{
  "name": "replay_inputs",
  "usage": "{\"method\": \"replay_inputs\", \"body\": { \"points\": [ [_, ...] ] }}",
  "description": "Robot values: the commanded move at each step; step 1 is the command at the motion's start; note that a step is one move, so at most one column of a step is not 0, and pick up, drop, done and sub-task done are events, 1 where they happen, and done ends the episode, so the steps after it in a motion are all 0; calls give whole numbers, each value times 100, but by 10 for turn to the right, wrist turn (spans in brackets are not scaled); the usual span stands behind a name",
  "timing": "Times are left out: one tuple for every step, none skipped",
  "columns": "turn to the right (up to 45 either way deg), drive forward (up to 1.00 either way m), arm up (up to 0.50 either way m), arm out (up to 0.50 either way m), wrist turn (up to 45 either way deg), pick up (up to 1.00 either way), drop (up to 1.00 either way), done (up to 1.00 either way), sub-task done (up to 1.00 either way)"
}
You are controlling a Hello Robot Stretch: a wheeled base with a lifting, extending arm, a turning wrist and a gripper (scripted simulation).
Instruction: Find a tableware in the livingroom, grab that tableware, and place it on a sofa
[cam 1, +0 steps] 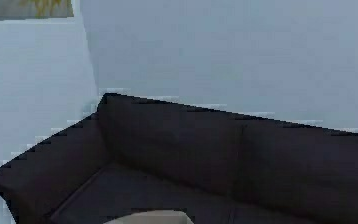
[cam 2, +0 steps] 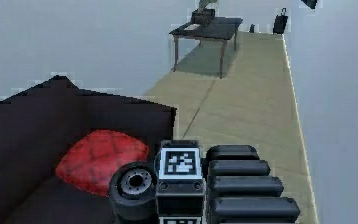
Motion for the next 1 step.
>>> {"method": "replay_inputs", "body": {
  "points": [
    [-450, 0, 0, 0, 0, 0, 0, 0, 0]
  ]
}}
